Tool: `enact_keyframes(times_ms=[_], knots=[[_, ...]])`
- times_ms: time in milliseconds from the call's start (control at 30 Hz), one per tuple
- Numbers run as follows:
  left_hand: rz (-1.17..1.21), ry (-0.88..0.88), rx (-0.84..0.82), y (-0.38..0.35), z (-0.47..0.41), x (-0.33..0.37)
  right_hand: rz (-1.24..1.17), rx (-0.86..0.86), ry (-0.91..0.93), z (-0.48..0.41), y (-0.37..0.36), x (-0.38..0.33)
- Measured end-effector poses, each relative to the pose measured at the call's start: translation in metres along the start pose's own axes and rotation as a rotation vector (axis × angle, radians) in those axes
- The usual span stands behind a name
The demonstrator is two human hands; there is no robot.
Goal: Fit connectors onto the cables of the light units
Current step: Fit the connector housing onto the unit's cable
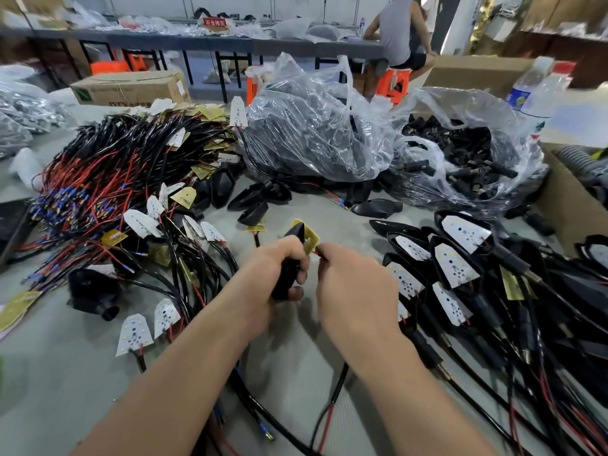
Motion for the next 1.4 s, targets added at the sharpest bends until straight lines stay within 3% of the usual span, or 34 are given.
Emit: enact_keyframes(times_ms=[100, 200, 267, 400, 500, 600, 700, 767, 900, 1000, 1133, 1200, 1300, 1400], knots=[[-0.103, -0.049, 0.180, 0.012, -0.007, -0.001, 0.051, -0.047, 0.031, 0.001, -0.006, -0.004], [-0.031, -0.123, 0.280, 0.023, -0.011, 0.006, -0.197, -0.158, 0.053, 0.005, -0.017, -0.002], [0.164, -0.146, 0.289, 0.031, -0.013, 0.013, -0.467, -0.332, -0.029, 0.007, -0.025, 0.006], [0.530, -0.123, 0.204, 0.038, -0.015, 0.018, -1.292, -0.755, -0.220, 0.022, -0.027, -0.003], [0.629, -0.066, 0.068, 0.028, -0.015, 0.018, -1.478, -0.878, -0.155, 0.025, -0.015, -0.011], [0.527, -0.007, -0.072, 0.011, -0.013, 0.016, -1.503, -0.695, -0.175, 0.014, -0.010, -0.003], [0.185, 0.009, -0.095, 0.002, -0.009, 0.008, -1.514, -0.278, -0.211, -0.007, 0.002, 0.018], [-0.054, 0.001, -0.213, -0.010, -0.003, 0.003, -1.398, -0.027, -0.181, -0.015, 0.013, 0.031], [-0.453, -0.021, -0.385, -0.026, 0.010, -0.007, -1.237, 0.254, -0.210, -0.014, 0.023, 0.050], [-0.416, -0.045, -0.387, -0.027, 0.009, -0.006, -1.232, 0.231, -0.210, -0.014, 0.021, 0.051], [-0.326, -0.073, -0.357, -0.024, 0.004, -0.003, -1.121, -0.061, -0.126, -0.013, 0.003, 0.033], [-0.251, -0.052, -0.334, -0.022, 0.002, -0.005, -1.065, -0.042, -0.132, -0.014, 0.004, 0.036], [-0.097, 0.001, -0.148, -0.007, -0.005, -0.006, -1.085, 0.053, -0.139, -0.016, 0.012, 0.041], [-0.178, -0.060, 0.005, 0.006, -0.009, 0.001, -1.168, 0.089, -0.104, -0.016, 0.018, 0.039]])
Point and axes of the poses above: each hand's wrist, its own z-axis away from the middle knuckle, its own y-axis out of the back of the hand, x = y × z, the point moved 8 cm from there along -z, towards the middle knuckle, and after that the axes turned 3 degrees about y, right-handed, at the moved point
